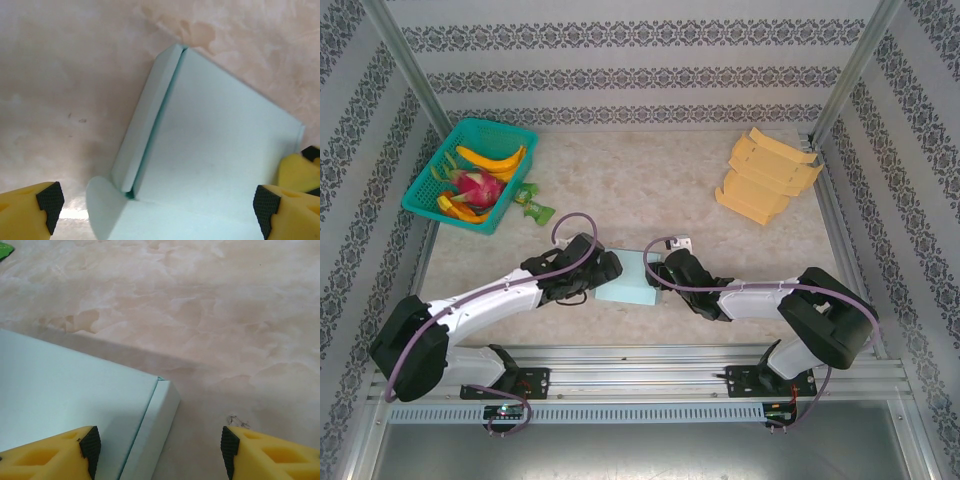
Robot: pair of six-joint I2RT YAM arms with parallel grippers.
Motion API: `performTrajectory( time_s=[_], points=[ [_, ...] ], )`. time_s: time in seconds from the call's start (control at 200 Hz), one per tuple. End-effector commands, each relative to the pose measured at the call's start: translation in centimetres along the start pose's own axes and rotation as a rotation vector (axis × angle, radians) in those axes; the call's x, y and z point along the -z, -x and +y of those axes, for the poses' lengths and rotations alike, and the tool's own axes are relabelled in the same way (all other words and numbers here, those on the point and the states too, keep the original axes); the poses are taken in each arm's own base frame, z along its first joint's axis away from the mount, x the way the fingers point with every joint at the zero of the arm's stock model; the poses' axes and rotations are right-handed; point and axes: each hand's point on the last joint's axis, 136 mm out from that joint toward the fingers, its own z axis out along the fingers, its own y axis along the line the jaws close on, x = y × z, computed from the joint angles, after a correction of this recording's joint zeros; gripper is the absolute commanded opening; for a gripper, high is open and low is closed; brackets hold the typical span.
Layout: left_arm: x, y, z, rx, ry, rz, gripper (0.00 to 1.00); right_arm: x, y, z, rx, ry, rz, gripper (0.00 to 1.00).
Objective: Fold the paper box
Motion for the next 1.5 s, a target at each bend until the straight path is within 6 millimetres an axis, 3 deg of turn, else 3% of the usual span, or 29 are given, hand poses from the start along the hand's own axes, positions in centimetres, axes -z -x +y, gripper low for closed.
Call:
performTrajectory(
  time_s=[0.0, 0.674, 0.834, 1.494],
  points=[
    [-0.3, 0.8, 0.9, 0.058, 0.064, -0.033, 1.0, 0.0, -1.8, -0.2, 0.024, 0.007, 0.052, 0.66],
    [-4.3, 0.8, 0.7, 0.107, 0.183, -0.009, 1.0, -0.5, -2.1, 0.1, 0.036, 0.037, 0.05, 0.66],
    [-5.3, -0.2, 0.5, 0.119, 0.208, 0.057, 1.0, -0.4, -2.3, 0.0, 0.037, 0.036, 0.053, 0.67],
    [-4.5, -4.2, -0.2, 0.227, 0.311, 0.322, 0.98, -1.3, -3.1, -0.3, -0.05, 0.027, 0.047, 0.66]
  ],
)
